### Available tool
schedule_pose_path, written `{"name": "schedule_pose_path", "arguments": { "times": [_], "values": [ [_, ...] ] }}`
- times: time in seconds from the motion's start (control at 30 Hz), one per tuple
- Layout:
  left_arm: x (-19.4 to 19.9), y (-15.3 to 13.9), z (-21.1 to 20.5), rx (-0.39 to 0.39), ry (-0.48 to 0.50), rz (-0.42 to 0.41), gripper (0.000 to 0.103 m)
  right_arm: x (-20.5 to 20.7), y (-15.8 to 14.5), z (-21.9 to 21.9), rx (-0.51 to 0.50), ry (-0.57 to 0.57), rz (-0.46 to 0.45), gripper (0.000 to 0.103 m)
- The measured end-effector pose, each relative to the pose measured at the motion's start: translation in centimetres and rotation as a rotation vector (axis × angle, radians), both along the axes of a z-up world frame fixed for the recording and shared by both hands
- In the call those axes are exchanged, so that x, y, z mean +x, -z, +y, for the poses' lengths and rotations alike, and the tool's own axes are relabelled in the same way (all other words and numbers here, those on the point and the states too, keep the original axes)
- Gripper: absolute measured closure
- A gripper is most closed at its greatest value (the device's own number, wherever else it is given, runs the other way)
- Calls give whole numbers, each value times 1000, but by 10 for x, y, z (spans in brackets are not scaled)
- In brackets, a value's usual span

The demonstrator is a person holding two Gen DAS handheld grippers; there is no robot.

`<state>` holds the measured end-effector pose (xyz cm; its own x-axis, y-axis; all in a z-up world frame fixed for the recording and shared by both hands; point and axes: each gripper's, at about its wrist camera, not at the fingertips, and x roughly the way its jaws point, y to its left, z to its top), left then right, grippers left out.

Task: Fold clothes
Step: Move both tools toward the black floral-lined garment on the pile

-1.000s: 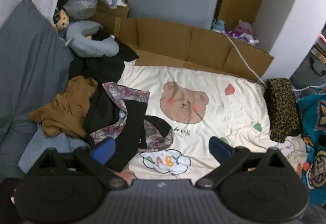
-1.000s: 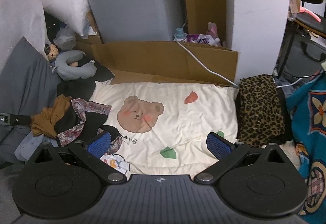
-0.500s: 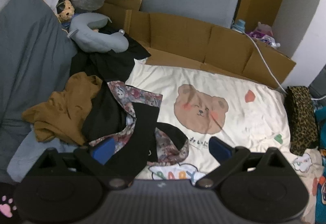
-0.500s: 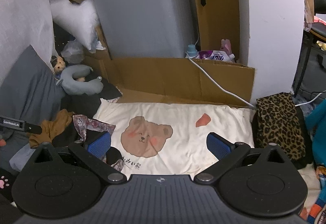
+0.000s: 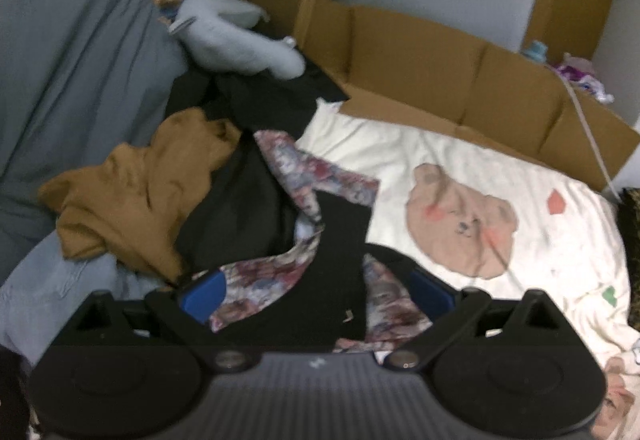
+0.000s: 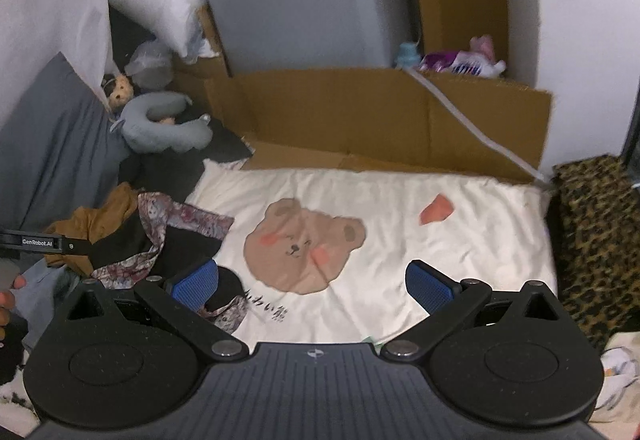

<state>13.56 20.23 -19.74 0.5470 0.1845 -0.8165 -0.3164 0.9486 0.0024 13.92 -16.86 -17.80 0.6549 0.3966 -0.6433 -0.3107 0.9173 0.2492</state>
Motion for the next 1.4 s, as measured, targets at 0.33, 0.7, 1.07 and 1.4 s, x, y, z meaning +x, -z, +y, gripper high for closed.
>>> {"name": "schedule_pose_path", "arguments": {
  "times": [0.33,0.7,1.07,1.4],
  "values": [
    [-13,47,28,15,-55,50,4,8,51,36,-9,-54,65,0],
    [-25,110,47,2,-109,73,3,27,112,79,6,-128,119,1],
    [-21,133,59,-34,-148,83,4,48,143,133,34,-233,168,8],
    [-18,144,68,-53,-172,94,7,68,174,172,-4,-293,211,14]
  ]
}}
